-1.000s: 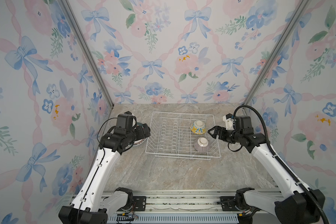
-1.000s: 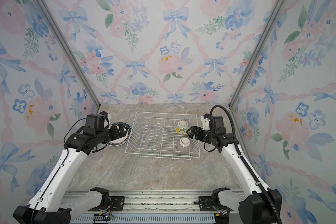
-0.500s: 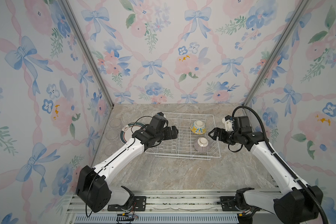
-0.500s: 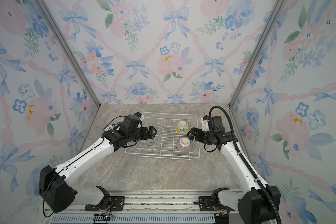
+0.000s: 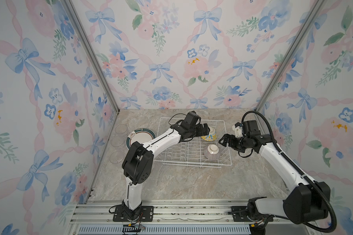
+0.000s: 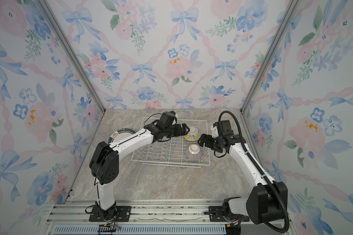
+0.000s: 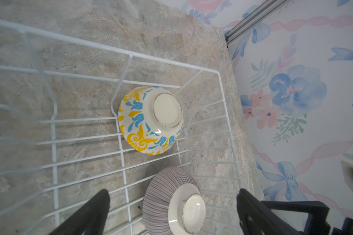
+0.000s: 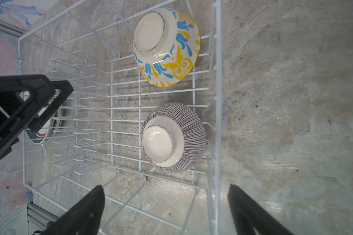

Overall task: Unload the mixed dishes from the dish rack
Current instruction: 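Close the left gripper on the rim of the yellow-and-blue bowl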

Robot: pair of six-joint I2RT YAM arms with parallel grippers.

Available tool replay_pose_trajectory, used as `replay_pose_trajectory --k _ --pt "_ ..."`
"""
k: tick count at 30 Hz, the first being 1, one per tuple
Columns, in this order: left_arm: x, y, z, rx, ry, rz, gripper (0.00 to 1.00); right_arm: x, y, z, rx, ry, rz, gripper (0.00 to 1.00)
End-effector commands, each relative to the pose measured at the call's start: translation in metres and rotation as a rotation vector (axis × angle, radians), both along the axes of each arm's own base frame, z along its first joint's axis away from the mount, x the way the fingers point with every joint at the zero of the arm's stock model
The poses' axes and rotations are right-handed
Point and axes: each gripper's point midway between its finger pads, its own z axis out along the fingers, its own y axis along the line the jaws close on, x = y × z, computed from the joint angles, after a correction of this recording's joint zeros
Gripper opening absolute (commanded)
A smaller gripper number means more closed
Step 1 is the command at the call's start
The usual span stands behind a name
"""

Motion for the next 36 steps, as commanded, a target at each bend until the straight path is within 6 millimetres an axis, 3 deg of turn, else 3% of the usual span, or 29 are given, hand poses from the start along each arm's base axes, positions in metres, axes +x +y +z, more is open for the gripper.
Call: replay_pose_trajectory --k 1,6,13,21,36 --pt "0.022 -0.007 -0.012 -0.052 0.045 -0.014 0.98 0.017 -0.008 0.016 -0.006 -0.038 -0.053 0.97" --pt "0.048 -0.016 -0.038 -0.098 0.099 -0.045 0.98 0.021 -0.018 0.011 -0.037 -0.025 -0.092 0.97" --pt "0.066 -0.027 -0.062 -0.111 0.114 -0.059 0.98 0.013 -0.022 0.001 -0.035 0.007 -0.109 0.97" --pt "0.068 -0.031 -0.088 -0.109 0.150 -0.050 0.98 0.004 -0.024 -0.004 -0.054 0.030 -0.091 0.97" --pt "0.070 -0.045 -0.105 -0.155 0.181 -0.052 0.98 0.011 -0.020 -0.006 -0.036 0.040 -0.080 0.97"
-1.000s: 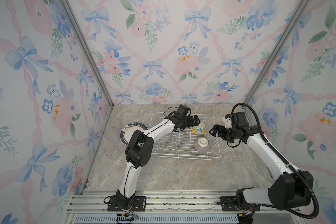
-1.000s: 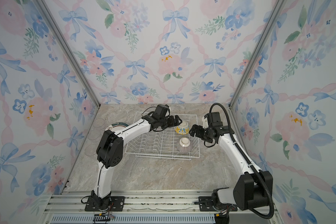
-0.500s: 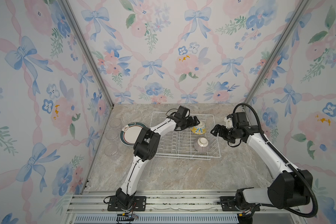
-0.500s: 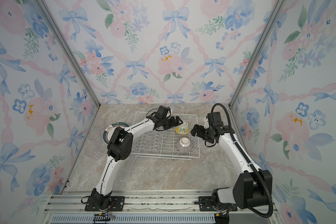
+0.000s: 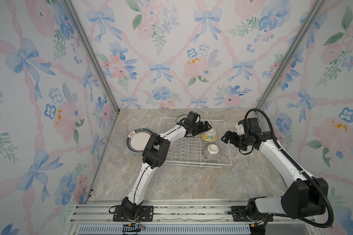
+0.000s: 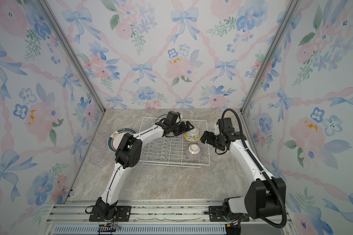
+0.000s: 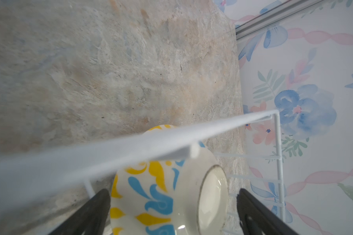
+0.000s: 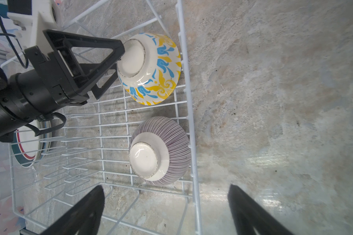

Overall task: Unload the mixed dishes from the dish rack
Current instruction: 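Close the left gripper on the rim of the yellow-and-blue bowl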

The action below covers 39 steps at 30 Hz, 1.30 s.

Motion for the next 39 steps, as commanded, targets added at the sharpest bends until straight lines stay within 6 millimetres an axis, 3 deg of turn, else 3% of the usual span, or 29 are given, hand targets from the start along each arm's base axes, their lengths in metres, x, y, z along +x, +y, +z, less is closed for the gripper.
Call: replay_pose_trajectory --k 1,18,39 --pt "-0.004 -0.006 -0.018 0.009 0.032 -0.010 0.98 0.000 -0.002 -0.003 0.004 0.021 0.003 0.97" --pt "-0.024 0.009 -0.022 0.102 -0.003 -0.022 0.98 -0.002 -0.003 -0.002 -0.002 0.022 0.010 0.97" --pt "-0.034 0.001 -0.033 0.104 0.029 -0.038 0.98 -0.005 -0.003 -0.002 0.002 0.021 0.014 0.97"
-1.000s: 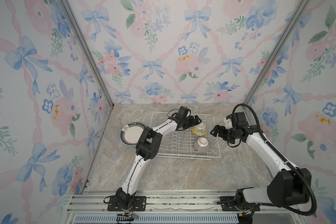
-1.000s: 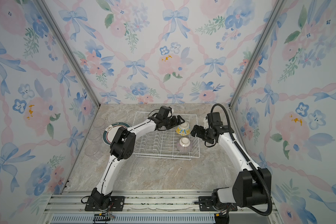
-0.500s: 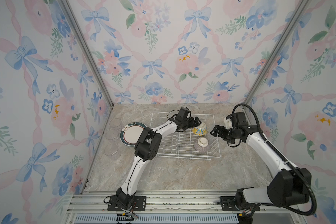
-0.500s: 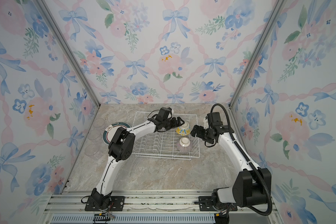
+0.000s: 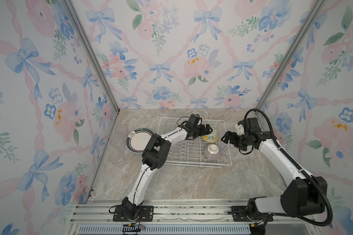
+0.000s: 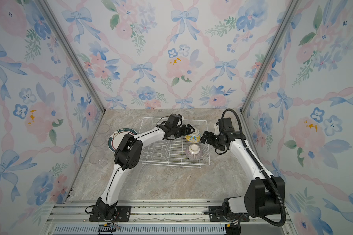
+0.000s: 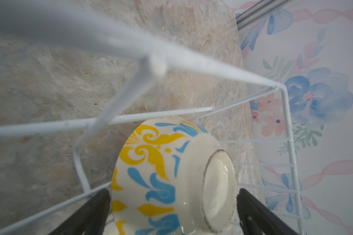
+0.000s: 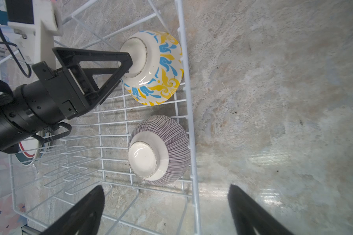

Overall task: Unload the mixed dishes from the dish rack
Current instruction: 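Close the left gripper on the rim of the yellow-and-blue bowl, then tip the yellow-and-blue bowl over with the left gripper, opening side up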

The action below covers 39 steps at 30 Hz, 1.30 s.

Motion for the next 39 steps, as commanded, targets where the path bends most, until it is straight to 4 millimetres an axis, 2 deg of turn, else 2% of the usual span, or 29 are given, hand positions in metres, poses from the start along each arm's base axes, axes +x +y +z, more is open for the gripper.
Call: replay_pose_trajectory --k 1,10,16,24,30,39 --pt "-0.016 0.005 -0.027 0.055 0.083 -0.005 0.98 -0.005 -0.004 0.001 -0.006 0.011 0.007 0.97" --pt "-0.023 -0.011 -0.029 -0.015 0.151 -0.041 0.98 -0.005 -0.004 0.002 -0.002 0.008 0.002 0.97" --pt "-0.029 -0.021 -0.014 -0.101 0.168 -0.079 0.98 -0.007 -0.004 0.000 -0.001 0.013 0.001 0.97" --pt "-0.041 -0.023 0.005 -0.280 0.174 -0.069 0.98 -0.009 -0.005 0.002 -0.004 0.009 -0.001 0.97" --pt "-0.044 -0.025 0.017 -0.306 0.137 -0.077 0.92 -0.009 -0.004 0.004 -0.001 0.003 -0.001 0.97" --pt "-0.045 -0.031 0.036 -0.371 0.100 -0.077 0.77 -0.011 -0.005 0.005 0.000 -0.001 -0.004 0.97"
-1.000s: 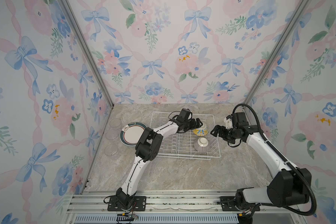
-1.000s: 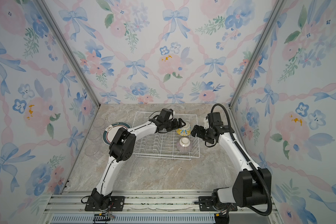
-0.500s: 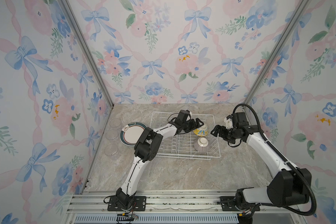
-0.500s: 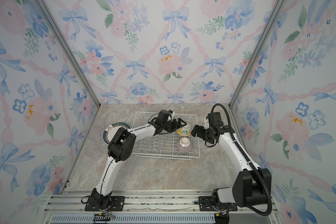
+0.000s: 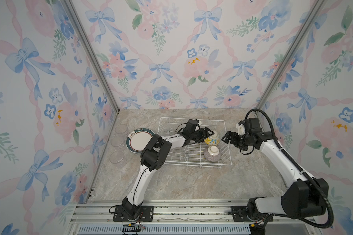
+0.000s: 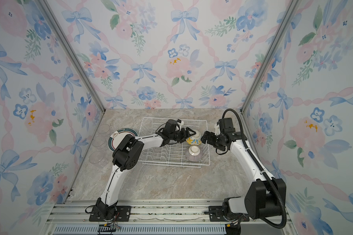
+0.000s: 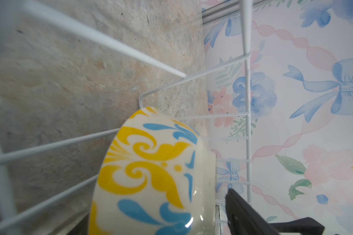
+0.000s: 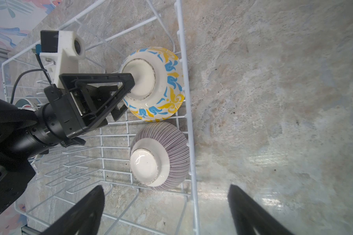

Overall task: Unload the mixed dishes from the dish rack
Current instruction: 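Tip the yellow-and-blue bowl over with the left gripper, opening side up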

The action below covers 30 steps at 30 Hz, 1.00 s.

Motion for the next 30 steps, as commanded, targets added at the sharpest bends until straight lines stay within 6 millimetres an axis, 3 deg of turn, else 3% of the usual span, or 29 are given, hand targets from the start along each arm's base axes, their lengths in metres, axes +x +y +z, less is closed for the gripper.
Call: replay_pose_trajectory --k 1,6,19,21,30 --pt "-0.011 -0.012 0.034 -0.070 -0.046 -0.040 0.75 -0.009 -0.003 0.001 0.000 0.009 -0.002 0.97" --pt "-0.010 -0.013 0.041 -0.073 -0.063 -0.030 0.64 -0.010 -0.003 0.001 -0.001 0.009 -0.001 0.97" --pt "-0.014 -0.025 0.079 -0.109 -0.153 -0.054 0.54 -0.010 -0.003 0.002 -0.003 0.006 0.002 0.97" --pt "-0.016 -0.028 0.082 -0.116 -0.157 -0.058 0.50 -0.011 -0.004 0.002 -0.003 0.006 0.001 0.97" --pt "-0.022 -0.039 0.084 -0.131 -0.160 -0.088 0.48 -0.013 -0.004 0.003 -0.002 0.002 -0.002 0.97"
